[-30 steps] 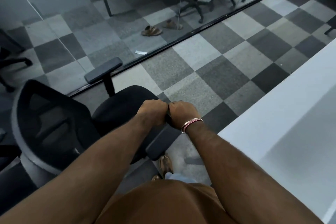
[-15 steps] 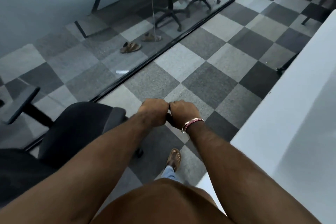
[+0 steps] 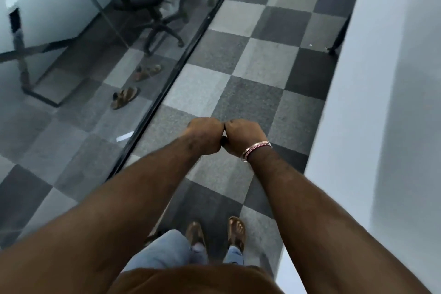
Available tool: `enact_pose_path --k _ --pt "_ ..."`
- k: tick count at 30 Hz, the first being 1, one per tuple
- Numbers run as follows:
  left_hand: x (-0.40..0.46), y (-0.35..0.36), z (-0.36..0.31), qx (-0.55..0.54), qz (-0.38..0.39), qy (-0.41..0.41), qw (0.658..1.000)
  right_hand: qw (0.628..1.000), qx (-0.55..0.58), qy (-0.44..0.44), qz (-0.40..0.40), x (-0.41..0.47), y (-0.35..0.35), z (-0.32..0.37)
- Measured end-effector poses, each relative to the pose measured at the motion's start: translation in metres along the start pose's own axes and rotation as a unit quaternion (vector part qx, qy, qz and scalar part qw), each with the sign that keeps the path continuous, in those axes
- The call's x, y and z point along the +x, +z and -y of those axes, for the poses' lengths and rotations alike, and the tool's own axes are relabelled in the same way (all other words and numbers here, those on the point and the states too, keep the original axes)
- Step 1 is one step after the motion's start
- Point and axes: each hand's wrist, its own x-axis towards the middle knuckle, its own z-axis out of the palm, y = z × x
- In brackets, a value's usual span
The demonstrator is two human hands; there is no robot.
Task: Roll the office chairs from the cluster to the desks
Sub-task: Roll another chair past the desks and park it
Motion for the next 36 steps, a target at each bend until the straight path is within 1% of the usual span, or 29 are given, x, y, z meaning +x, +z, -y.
enact_pose_path --k 3,8,11,13,16,17,18,19,23,28,31,33,36 --pt "0.048 -0.027 -0.002 0.001 -0.012 0.055 0.998 0.999 -0.013 0.052 -0.004 0.025 -0.014 -0.033" --pt "0.129 -0.054 0.026 -0.009 -0.039 0.101 0.994 0.995 -0.036 0.096 0.001 0.091 -0.034 -0.064" --pt "0.196 -0.071 0.06 -0.016 -0.048 0.127 0.991 0.991 -0.051 0.119 0.013 0.159 -0.048 -0.083" --pt "0.252 -0.088 0.093 -0.024 -0.071 0.144 0.987 0.988 -0.066 0.139 0.005 0.221 -0.058 -0.095" --pt "0.307 -0.121 0.136 -0.029 -0.089 0.172 0.981 0.984 -0.077 0.159 -0.007 0.289 -0.079 -0.105" --pt "0.337 -0.141 0.158 -0.02 -0.101 0.182 0.978 0.983 -0.085 0.164 -0.013 0.326 -0.091 -0.11" --pt "0.352 -0.15 0.17 -0.01 -0.104 0.189 0.976 0.982 -0.091 0.167 -0.02 0.344 -0.096 -0.113" --pt "0.379 -0.169 0.19 0.0 -0.106 0.189 0.976 0.98 -0.094 0.174 -0.023 0.377 -0.109 -0.12" --pt "0.454 -0.215 0.232 -0.016 -0.134 0.182 0.974 0.979 -0.094 0.179 -0.038 0.468 -0.142 -0.151" --pt "0.571 -0.254 0.265 -0.017 -0.126 0.171 0.977 0.981 -0.097 0.166 -0.032 0.578 -0.163 -0.211" --pt "0.649 -0.281 0.276 -0.006 -0.113 0.169 0.979 0.983 -0.093 0.152 -0.032 0.644 -0.171 -0.261" --pt "0.716 -0.308 0.28 0.002 -0.109 0.158 0.981 0.985 -0.083 0.146 -0.038 0.701 -0.18 -0.31" --pt "0.784 -0.354 0.291 0.001 -0.105 0.144 0.984 0.988 -0.083 0.125 -0.034 0.765 -0.208 -0.36"
